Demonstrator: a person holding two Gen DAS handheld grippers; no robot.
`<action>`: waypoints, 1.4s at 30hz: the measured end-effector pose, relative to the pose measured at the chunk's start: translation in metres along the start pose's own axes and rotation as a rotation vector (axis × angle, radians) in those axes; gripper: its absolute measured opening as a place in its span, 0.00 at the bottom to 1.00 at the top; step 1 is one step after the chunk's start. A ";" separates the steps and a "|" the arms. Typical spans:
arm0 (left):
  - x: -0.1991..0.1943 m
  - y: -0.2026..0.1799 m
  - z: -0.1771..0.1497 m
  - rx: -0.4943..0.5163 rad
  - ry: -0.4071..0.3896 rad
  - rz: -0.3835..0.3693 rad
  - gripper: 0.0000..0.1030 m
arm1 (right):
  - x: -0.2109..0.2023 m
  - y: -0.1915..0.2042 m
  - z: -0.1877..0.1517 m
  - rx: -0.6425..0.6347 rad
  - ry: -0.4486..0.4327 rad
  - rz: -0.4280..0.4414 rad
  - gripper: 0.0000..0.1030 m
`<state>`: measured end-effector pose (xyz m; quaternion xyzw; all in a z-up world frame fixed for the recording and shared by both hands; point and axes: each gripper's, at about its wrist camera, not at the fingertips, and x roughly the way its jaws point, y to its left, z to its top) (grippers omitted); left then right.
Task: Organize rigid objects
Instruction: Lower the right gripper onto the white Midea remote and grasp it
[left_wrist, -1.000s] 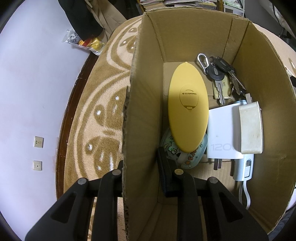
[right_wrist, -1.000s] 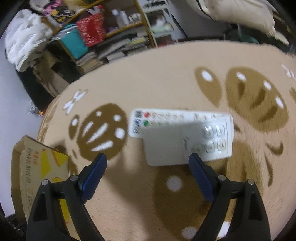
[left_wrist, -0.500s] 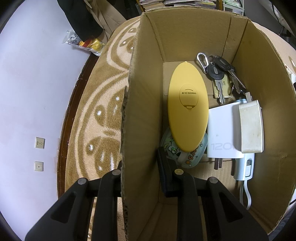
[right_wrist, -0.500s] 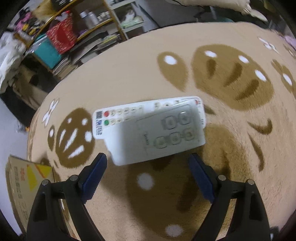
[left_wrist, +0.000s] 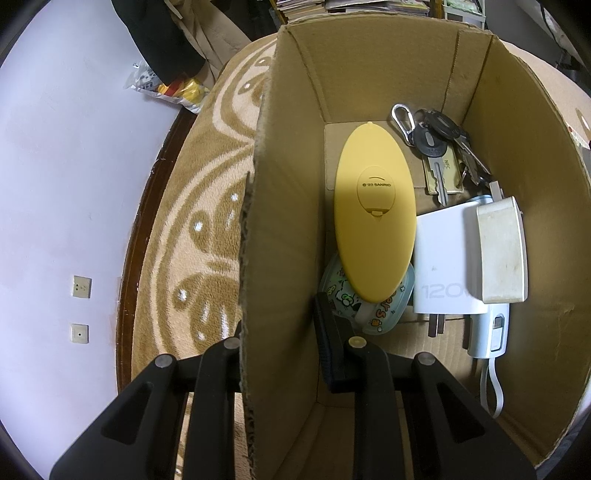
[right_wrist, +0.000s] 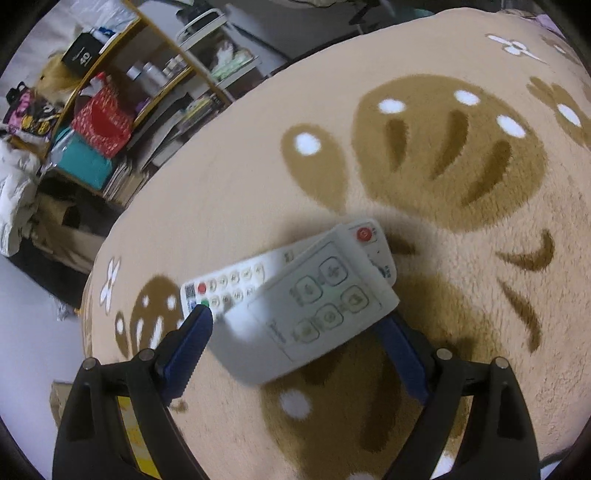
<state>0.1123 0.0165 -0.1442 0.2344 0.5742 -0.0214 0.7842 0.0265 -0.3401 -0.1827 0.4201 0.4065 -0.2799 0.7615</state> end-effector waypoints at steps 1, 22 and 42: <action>0.000 0.000 0.000 0.000 0.000 0.000 0.21 | 0.001 0.002 0.001 -0.005 -0.001 -0.011 0.92; 0.000 -0.003 0.001 0.004 0.001 0.005 0.22 | 0.005 0.015 -0.003 -0.038 0.007 -0.024 0.60; 0.000 -0.003 0.001 0.001 0.001 0.004 0.22 | -0.009 0.056 -0.043 -0.182 0.022 0.103 0.52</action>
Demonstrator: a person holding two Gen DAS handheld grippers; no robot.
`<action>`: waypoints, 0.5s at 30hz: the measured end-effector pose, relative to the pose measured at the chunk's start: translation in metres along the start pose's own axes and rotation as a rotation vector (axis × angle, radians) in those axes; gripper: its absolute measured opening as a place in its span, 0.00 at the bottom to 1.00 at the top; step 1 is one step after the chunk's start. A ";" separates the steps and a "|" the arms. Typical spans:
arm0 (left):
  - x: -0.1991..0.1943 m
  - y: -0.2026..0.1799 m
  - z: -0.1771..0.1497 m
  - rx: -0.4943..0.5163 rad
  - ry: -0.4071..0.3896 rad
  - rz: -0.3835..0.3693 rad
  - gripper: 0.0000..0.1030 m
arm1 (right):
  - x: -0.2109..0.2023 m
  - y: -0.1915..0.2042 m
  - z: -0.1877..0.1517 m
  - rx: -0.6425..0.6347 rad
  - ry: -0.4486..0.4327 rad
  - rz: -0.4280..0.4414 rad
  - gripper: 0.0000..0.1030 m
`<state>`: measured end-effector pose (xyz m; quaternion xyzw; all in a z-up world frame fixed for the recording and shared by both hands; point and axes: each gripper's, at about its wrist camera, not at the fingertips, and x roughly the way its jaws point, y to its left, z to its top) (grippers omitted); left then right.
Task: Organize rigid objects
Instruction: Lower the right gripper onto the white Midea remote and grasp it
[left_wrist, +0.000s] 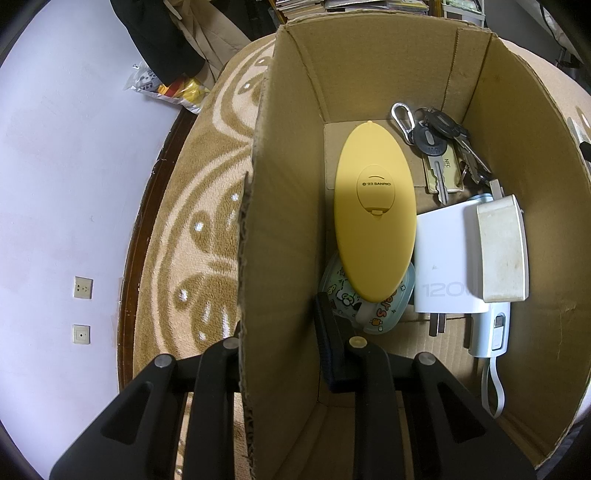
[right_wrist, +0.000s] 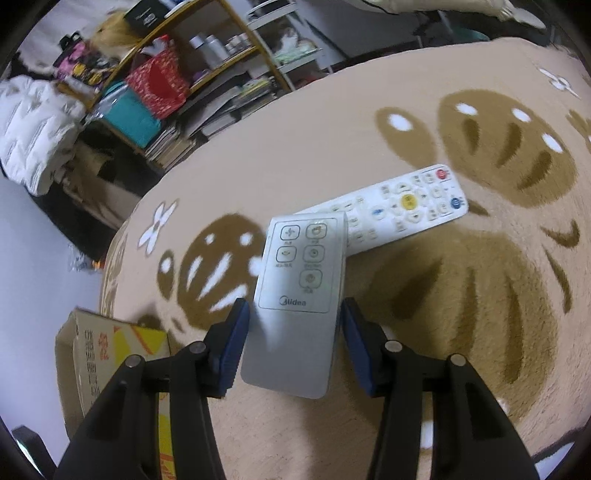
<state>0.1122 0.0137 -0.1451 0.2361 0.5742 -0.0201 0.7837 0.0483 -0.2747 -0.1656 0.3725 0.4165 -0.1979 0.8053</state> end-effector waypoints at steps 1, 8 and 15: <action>0.000 0.000 0.000 0.001 0.000 0.001 0.22 | 0.001 0.002 -0.002 -0.006 0.004 0.003 0.52; 0.000 0.000 0.000 0.001 0.000 0.001 0.22 | 0.008 0.019 -0.012 -0.077 0.038 0.035 0.52; 0.000 0.000 0.000 0.001 0.000 0.001 0.22 | 0.014 0.036 -0.024 -0.160 0.051 0.035 0.52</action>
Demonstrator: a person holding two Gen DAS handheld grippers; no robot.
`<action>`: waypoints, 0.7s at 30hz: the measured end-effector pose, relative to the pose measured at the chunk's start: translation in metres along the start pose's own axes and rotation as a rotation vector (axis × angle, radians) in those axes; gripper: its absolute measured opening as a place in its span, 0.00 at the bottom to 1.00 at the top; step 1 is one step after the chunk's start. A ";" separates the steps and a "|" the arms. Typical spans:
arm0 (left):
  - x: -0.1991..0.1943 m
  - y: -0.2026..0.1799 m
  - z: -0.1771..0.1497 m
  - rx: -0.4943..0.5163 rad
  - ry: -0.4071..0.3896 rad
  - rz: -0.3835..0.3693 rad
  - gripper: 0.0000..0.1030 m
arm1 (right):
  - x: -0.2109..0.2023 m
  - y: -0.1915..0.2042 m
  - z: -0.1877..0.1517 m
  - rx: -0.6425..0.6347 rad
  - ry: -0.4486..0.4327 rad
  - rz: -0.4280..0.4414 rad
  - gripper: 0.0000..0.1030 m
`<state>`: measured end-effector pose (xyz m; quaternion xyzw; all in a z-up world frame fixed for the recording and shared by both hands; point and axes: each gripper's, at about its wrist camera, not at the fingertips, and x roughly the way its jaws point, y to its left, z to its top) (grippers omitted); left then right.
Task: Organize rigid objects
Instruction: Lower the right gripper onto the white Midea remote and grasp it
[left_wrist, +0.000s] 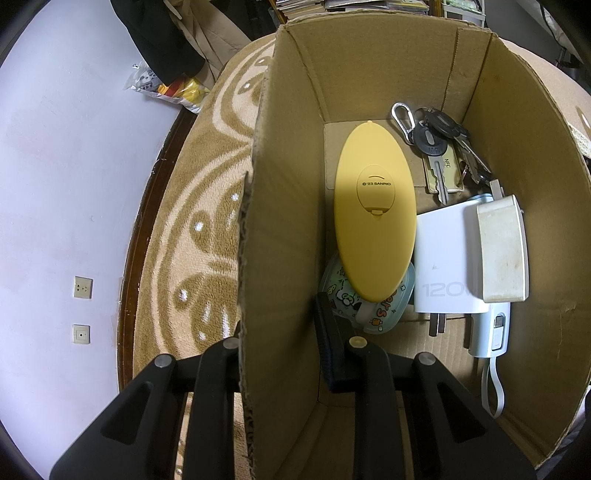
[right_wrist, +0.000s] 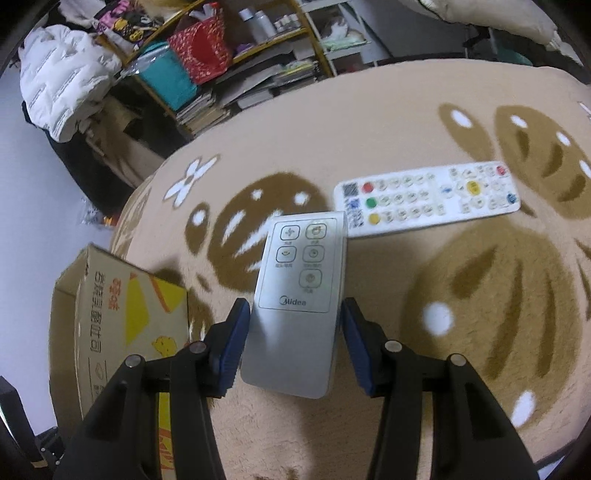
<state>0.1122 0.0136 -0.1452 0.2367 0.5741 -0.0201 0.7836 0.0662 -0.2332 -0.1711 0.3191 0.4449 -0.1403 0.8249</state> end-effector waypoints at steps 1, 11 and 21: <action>0.000 0.000 0.000 0.000 0.000 0.000 0.22 | 0.002 0.001 -0.002 -0.009 0.005 -0.005 0.52; 0.000 0.000 0.000 -0.002 0.001 -0.003 0.22 | 0.015 0.007 -0.007 -0.063 0.020 -0.055 0.52; 0.000 0.000 -0.001 0.002 0.001 -0.003 0.22 | 0.028 0.021 -0.006 -0.163 0.025 -0.120 0.54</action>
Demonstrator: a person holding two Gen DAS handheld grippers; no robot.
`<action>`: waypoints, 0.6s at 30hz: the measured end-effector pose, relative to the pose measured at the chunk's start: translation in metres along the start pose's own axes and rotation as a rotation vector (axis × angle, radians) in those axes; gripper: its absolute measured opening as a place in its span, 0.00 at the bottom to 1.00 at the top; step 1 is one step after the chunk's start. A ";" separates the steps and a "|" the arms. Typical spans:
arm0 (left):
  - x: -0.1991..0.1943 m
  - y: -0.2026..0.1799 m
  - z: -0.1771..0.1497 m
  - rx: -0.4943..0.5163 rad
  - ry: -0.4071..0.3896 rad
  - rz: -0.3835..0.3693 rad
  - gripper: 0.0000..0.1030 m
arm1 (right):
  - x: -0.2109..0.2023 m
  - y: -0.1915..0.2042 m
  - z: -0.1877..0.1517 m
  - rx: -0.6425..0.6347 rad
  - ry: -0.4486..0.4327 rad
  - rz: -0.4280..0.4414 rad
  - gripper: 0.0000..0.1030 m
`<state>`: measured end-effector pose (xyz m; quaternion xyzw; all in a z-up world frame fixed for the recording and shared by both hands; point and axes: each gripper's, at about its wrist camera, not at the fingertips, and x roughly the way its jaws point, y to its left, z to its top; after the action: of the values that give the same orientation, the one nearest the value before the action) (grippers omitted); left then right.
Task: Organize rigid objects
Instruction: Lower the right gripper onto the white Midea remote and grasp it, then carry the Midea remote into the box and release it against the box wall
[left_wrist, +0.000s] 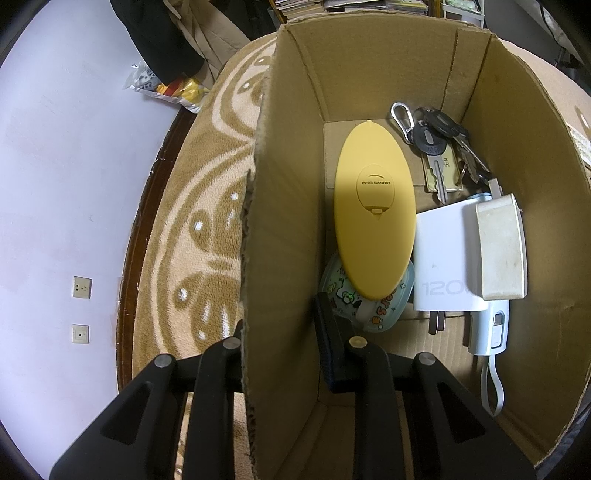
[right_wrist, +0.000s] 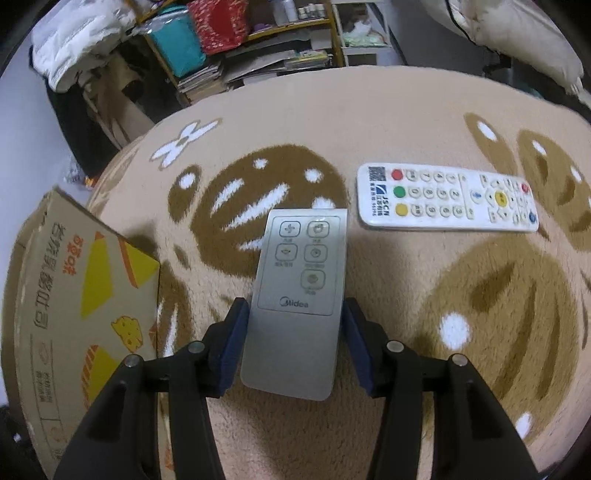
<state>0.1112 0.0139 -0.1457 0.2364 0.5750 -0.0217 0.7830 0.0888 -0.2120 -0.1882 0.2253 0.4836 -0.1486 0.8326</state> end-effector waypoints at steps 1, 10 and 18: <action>0.000 0.000 0.000 0.000 0.000 0.000 0.22 | 0.000 0.003 0.000 -0.017 -0.002 -0.013 0.54; 0.001 0.003 0.002 -0.004 0.003 -0.005 0.22 | -0.007 0.016 -0.006 -0.099 -0.057 -0.066 0.51; 0.002 0.004 0.002 -0.008 0.004 -0.010 0.22 | -0.044 0.026 0.003 -0.079 -0.155 0.030 0.51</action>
<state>0.1153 0.0173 -0.1458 0.2306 0.5777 -0.0230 0.7827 0.0813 -0.1902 -0.1430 0.1873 0.4196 -0.1339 0.8780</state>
